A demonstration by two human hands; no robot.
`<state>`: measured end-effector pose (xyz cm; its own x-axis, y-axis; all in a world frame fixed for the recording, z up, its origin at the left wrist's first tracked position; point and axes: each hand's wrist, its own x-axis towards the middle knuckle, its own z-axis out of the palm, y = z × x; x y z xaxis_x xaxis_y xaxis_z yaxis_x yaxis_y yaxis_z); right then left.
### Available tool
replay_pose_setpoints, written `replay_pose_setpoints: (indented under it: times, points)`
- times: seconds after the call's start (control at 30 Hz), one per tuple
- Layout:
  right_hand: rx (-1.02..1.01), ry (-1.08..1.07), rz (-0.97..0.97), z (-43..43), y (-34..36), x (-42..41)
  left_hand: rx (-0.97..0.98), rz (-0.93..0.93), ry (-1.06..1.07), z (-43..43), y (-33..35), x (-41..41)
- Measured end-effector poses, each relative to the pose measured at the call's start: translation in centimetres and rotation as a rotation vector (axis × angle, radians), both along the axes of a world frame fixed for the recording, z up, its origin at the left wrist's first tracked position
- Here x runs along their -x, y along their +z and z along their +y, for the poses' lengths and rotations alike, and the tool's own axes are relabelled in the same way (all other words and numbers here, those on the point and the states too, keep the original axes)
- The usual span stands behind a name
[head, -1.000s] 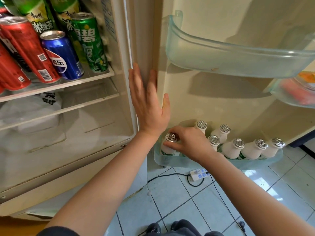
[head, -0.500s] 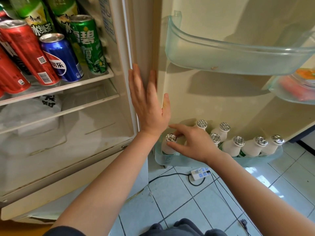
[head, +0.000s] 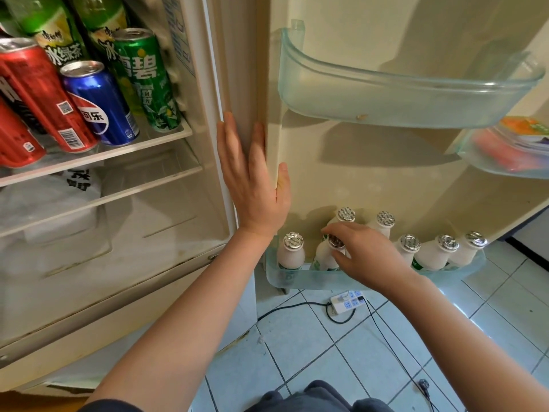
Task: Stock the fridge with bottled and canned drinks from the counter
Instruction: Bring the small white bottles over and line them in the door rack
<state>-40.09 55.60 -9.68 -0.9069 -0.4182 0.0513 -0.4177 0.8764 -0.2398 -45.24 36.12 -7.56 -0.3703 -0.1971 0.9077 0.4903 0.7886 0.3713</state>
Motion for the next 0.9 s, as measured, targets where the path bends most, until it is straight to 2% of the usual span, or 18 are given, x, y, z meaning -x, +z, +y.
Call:
replay_pose_setpoints:
  times: [0.3,0.47,0.6,0.9]
  points:
    - [0.037,0.013,0.017,0.0,-0.2,1.0,-0.021,-0.019,0.005,0.1,0.1,-0.1]
    - [0.088,-0.067,0.112,-0.9,-0.5,0.5,-0.028,-0.031,-0.002,0.2,0.1,-0.2]
    - [0.108,-0.121,0.095,-0.9,-0.8,0.5,-0.028,-0.024,-0.001,0.2,0.2,-0.2]
    - [0.121,-0.007,0.066,-1.0,-0.7,0.7,-0.019,-0.016,0.001,0.3,0.2,-0.2]
